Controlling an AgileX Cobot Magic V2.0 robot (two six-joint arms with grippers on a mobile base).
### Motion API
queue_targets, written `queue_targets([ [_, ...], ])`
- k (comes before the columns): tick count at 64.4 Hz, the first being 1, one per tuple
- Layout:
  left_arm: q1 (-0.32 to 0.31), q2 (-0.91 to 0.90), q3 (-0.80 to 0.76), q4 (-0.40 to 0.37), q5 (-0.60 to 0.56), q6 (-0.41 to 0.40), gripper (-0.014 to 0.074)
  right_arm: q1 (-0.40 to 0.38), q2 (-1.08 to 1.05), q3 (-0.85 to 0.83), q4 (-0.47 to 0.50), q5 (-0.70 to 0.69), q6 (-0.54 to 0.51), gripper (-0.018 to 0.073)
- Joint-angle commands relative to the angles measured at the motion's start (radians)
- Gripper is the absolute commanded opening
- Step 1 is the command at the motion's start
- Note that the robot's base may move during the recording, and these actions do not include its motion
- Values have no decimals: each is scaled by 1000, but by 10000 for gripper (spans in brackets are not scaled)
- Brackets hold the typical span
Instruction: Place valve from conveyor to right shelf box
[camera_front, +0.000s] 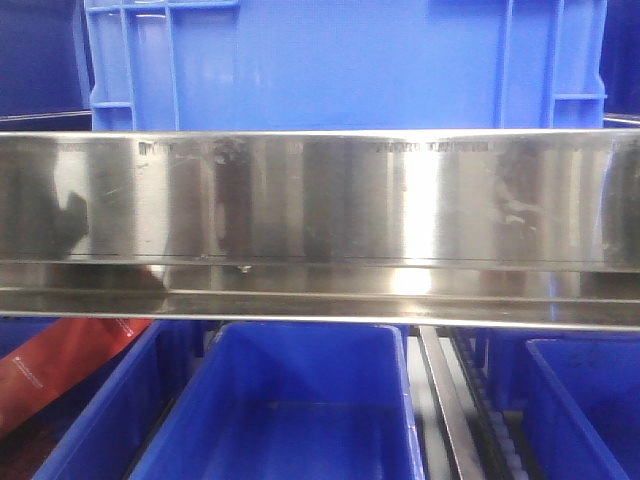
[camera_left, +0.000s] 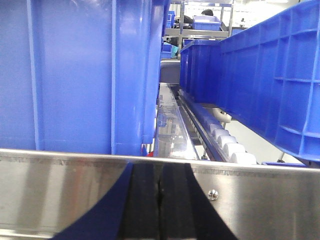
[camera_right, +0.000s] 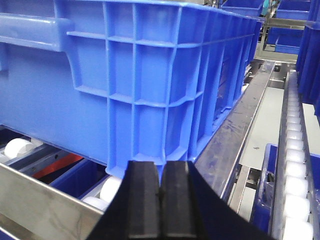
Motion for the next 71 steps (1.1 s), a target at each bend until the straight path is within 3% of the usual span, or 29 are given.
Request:
queue_targets([
  [1, 1, -6, -2, -6, -19, 0, -111, -1, -4, 0, -9, -23, -6, -154],
  [33, 1, -6, -2, -6, -19, 0, -111, -24, -19, 2, -9, -22, -6, -154],
  [56, 1, -6, -2, -6, -19, 0, -111, -349, -258, 108, -9, 29, 42, -154],
  [71, 1, -6, -2, -6, -19, 0, -111, -490, -381, 225, -9, 44, 42, -154],
])
